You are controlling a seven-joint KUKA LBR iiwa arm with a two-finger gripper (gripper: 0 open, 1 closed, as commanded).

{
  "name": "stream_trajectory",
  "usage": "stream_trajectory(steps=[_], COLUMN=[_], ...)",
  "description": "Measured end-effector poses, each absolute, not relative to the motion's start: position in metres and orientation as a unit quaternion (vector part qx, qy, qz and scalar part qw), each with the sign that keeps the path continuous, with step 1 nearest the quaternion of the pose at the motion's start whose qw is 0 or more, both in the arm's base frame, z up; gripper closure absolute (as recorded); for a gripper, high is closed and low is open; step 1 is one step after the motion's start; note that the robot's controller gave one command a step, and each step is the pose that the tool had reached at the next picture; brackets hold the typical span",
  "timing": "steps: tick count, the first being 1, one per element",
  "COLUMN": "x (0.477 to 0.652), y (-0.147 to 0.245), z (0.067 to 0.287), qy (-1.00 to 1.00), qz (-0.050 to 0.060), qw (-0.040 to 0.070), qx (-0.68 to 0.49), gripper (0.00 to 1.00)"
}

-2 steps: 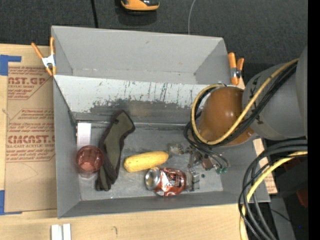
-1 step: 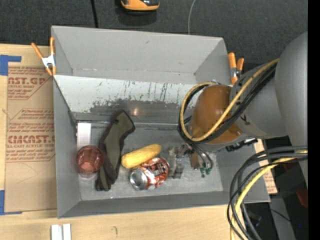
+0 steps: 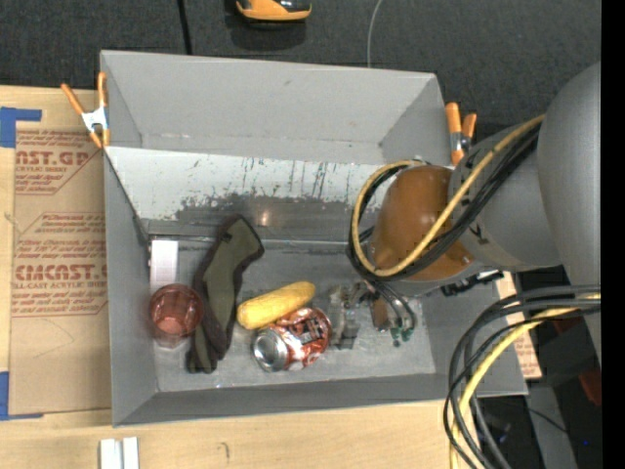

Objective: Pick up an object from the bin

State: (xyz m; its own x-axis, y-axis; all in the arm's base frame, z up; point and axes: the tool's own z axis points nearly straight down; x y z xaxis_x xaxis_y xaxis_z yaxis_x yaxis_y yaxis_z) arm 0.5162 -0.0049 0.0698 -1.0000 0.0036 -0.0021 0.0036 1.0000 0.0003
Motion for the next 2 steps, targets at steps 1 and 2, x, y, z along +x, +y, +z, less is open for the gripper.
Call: stream_trajectory(steps=[1, 2], x=[0.5366, 0.5354], y=[-0.0052, -0.0055], z=[0.1327, 0.1312], qy=[0.991, 0.991], qz=[0.001, 0.000], qw=[0.003, 0.001], qx=[0.132, 0.132], gripper=[0.00, 0.00])
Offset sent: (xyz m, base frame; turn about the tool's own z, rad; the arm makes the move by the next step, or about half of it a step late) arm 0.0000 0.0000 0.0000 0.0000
